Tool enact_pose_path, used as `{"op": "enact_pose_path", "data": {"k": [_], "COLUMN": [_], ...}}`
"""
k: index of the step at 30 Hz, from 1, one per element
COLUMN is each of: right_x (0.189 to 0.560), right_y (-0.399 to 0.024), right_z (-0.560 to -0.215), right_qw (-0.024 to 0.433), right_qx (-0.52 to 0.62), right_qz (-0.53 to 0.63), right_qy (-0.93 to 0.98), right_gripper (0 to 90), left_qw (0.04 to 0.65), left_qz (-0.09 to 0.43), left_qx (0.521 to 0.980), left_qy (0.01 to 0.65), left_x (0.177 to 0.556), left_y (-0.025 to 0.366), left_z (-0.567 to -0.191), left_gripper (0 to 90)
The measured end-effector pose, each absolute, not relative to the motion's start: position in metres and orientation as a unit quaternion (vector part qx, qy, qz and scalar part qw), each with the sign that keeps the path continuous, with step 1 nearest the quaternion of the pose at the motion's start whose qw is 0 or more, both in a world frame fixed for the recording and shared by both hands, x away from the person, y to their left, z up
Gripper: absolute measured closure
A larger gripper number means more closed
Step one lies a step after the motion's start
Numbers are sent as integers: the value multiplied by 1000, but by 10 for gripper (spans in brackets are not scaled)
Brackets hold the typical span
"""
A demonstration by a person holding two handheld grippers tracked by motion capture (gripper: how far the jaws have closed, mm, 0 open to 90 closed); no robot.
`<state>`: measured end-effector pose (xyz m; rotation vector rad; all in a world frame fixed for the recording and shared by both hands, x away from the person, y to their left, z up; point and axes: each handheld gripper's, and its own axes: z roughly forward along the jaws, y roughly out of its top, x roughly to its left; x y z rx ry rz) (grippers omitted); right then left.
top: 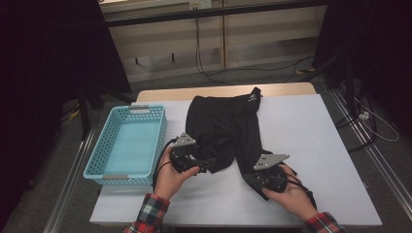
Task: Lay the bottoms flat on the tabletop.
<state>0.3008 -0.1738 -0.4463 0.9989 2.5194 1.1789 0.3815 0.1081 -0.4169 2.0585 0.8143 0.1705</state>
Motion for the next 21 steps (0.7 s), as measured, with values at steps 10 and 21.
{"op": "enact_pose_path", "data": {"k": [10, 21], "right_x": [309, 322], "right_y": [-216, -258], "right_z": [-430, -444], "right_qw": [151, 171], "right_qx": [385, 445], "right_qz": [417, 379], "right_qy": [810, 793], "right_gripper": [720, 662], "left_qw": [447, 446], "left_qz": [70, 69], "left_qx": [830, 830], "left_qy": [328, 328], "left_x": [382, 382], "left_y": [109, 108], "left_z": [-416, -416], "left_gripper": [176, 176]}}
